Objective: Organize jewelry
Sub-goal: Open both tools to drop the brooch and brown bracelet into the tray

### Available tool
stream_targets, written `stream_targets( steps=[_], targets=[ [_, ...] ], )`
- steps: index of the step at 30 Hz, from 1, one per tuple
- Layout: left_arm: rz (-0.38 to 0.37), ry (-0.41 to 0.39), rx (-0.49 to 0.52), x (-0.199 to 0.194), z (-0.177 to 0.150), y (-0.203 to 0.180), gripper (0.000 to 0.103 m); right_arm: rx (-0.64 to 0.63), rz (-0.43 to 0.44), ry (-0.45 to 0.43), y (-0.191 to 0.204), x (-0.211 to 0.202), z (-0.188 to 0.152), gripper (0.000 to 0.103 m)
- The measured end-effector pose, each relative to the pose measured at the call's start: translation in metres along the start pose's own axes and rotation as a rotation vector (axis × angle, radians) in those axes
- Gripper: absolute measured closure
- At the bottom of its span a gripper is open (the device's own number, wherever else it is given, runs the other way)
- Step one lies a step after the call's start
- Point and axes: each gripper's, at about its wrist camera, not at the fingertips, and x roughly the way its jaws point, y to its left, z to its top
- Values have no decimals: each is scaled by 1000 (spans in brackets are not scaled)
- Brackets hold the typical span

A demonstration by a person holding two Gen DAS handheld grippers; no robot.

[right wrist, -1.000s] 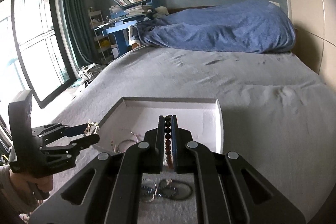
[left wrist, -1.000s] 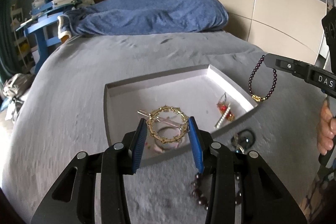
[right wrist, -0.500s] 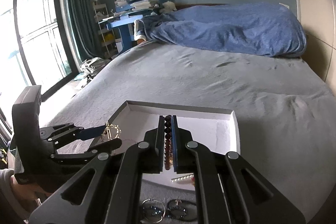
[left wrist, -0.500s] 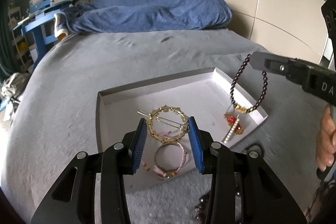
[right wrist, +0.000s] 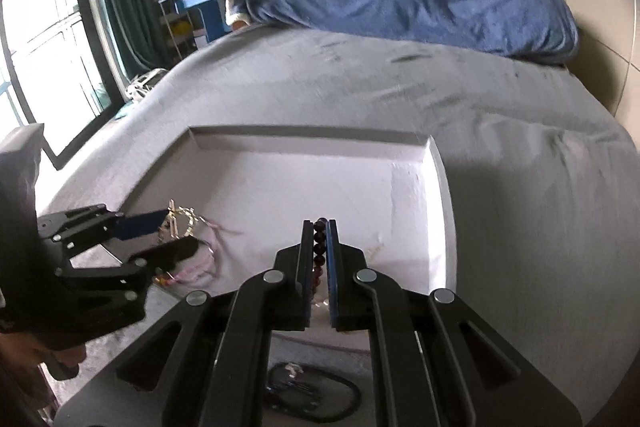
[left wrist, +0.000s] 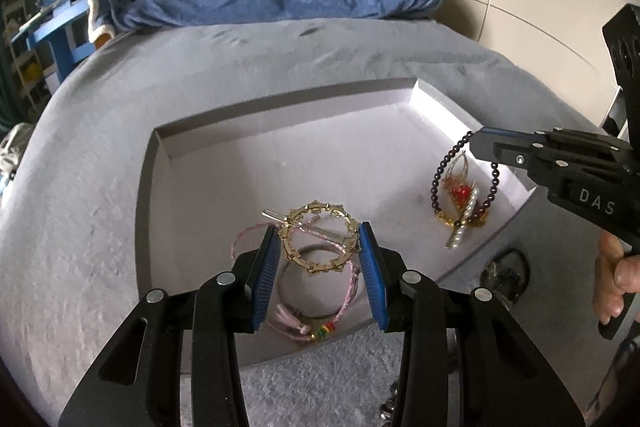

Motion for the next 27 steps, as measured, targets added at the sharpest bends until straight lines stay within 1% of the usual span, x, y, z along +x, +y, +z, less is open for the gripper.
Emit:
stream_targets(
  steps=[7, 8, 9, 13, 14, 15, 16, 17, 18, 20, 25, 27],
  targets=[
    [2, 28, -13, 7, -4, 3, 61, 5, -14, 25, -7, 5, -8, 97],
    [1, 29, -19, 7, -5, 4, 59, 6, -18, 25, -8, 4, -9, 97],
    [4, 28, -23, 6, -6, 4, 53, 7, -18, 26, -9, 4, -10, 97],
    [19, 14, -18, 1, -6, 4, 45, 6, -27, 27, -11, 3, -13, 96],
    [20, 9, -14, 0, -6, 3, 40, 8, -27, 25, -12, 2, -14, 95],
    [21, 3, -10, -2, -6, 2, 37, 11, -24, 20, -13, -1, -14, 94],
    [23, -5, -3, -5, -7, 1, 36, 12, -23, 16, -13, -2, -15, 92],
    [25, -9, 1, -7, -6, 0, 34, 15, -21, 9, -14, -5, -16, 85],
    [29, -14, 4, -9, -7, -1, 30, 17, -15, 4, -14, -7, -17, 75],
    [35, -29, -1, -14, -7, -1, 26, 11, -4, -18, -13, -15, -20, 65],
    [28, -72, -26, -33, -18, -2, 23, -2, 4, -61, -10, -35, -29, 55],
    [22, -85, -27, -40, -24, -3, 22, 8, 7, -78, -10, -45, -36, 47]
  ],
)
